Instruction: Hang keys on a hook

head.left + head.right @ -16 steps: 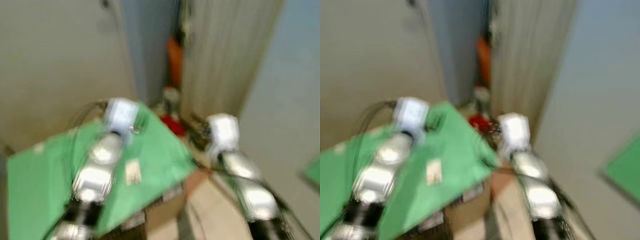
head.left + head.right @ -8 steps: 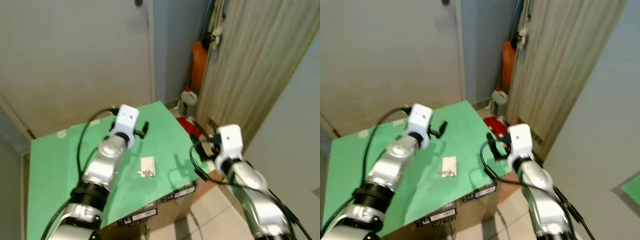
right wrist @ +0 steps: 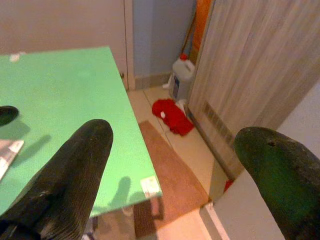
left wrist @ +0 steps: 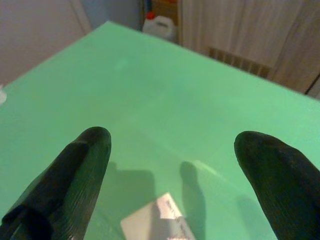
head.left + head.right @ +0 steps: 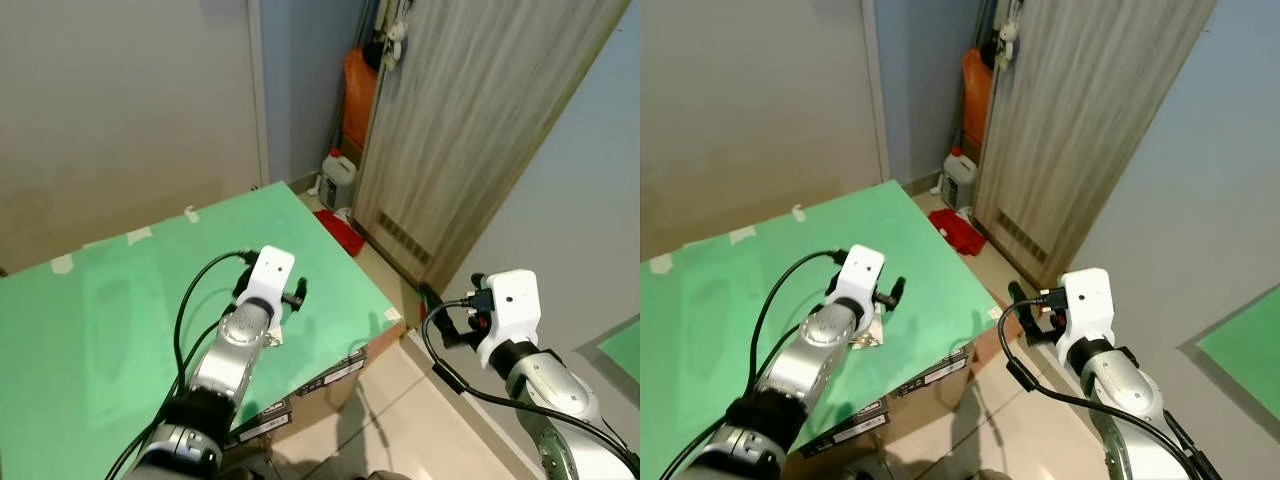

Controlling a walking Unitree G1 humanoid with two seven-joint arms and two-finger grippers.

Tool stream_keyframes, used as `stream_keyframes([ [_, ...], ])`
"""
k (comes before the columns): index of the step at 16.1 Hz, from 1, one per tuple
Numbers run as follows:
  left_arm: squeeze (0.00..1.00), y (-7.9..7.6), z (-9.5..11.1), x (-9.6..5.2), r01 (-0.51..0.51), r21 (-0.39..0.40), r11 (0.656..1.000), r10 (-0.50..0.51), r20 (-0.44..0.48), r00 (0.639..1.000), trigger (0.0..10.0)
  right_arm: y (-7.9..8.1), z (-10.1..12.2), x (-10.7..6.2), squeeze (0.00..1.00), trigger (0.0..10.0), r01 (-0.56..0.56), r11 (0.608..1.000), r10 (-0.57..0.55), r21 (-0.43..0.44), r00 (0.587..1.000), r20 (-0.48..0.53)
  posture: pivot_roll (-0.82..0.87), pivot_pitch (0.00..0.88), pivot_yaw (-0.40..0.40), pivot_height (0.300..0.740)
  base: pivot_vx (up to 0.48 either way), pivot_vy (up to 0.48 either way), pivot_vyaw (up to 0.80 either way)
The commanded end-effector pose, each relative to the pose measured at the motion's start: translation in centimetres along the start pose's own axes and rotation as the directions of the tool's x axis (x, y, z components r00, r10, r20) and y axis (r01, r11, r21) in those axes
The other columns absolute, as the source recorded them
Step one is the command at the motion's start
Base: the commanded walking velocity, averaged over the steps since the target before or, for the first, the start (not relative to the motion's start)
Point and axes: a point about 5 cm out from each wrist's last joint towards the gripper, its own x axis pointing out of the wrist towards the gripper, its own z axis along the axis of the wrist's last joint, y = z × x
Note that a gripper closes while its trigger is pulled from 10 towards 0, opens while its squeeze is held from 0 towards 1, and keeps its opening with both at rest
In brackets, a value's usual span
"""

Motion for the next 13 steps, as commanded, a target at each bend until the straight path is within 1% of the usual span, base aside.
stream_keyframes([
  [1,0.00,-0.2,-0.3,-0.4,-0.025,0.001,1.000,0.025,-0.003,1.000,10.0,-0.4,0.4,-0.4,0.00,10.0,0.004,1.000,-0.004,0.000,1.000,-0.001,-0.20,0.106,-0.069,0.740,0.000,0.000,0.00],
  [2,0.00,-0.3,-0.5,-1.0,-0.046,-0.009,0.999,0.046,0.005,0.999,10.0,-0.5,0.4,-0.4,0.00,10.0,0.001,1.000,-0.001,0.002,1.000,-0.007,-0.19,0.105,-0.073,0.740,0.000,0.000,0.00],
  [3,0.00,-0.9,-0.7,-1.8,-0.050,-0.019,0.999,0.050,0.019,0.999,10.0,-0.5,0.4,-0.2,0.00,10.0,-0.001,1.000,0.001,0.006,1.000,-0.010,-0.17,0.106,-0.085,0.740,0.000,0.000,0.00],
  [4,0.00,-1.1,-0.7,-1.9,-0.053,-0.024,0.998,0.054,0.026,0.998,10.0,-0.6,0.4,-0.2,0.00,10.0,-0.003,1.000,0.003,0.008,1.000,-0.011,-0.17,0.106,-0.088,0.740,0.000,0.000,0.00],
  [6,0.00,-1.8,-1.3,-2.1,-0.048,-0.047,0.998,0.049,0.030,0.998,10.0,-0.1,0.5,0.0,0.00,10.0,-0.027,1.000,0.027,0.007,1.000,-0.011,-0.17,0.113,-0.106,0.740,0.000,0.000,0.00],
  [7,0.00,-1.6,-1.8,-2.1,-0.084,-0.073,0.994,0.088,0.060,0.994,10.0,0.1,0.7,0.0,0.00,10.0,-0.037,0.999,0.037,-0.002,0.999,-0.009,-0.18,0.121,-0.118,0.740,0.000,0.000,0.00],
  [9,0.00,-1.0,-1.9,-2.1,-0.134,-0.072,0.988,0.140,0.100,0.985,10.0,-0.2,0.8,-0.5,0.00,10.0,-0.037,0.999,0.037,-0.013,0.999,-0.016,-0.20,0.134,-0.136,0.740,0.000,0.000,0.00],
  [10,0.00,-0.6,-2.0,-2.1,-0.173,-0.081,0.982,0.181,0.103,0.978,10.0,-0.5,0.8,-0.8,0.00,10.0,-0.036,0.999,0.036,-0.022,0.999,-0.022,-0.21,0.139,-0.144,0.740,0.000,0.000,0.00],
  [13,0.00,-0.6,-2.1,-2.0,-0.189,-0.120,0.975,0.202,0.113,0.973,10.0,-0.8,0.8,-1.3,0.00,10.0,-0.037,0.999,0.035,-0.038,0.999,-0.033,-0.22,0.154,-0.151,0.740,0.000,0.000,0.00],
])
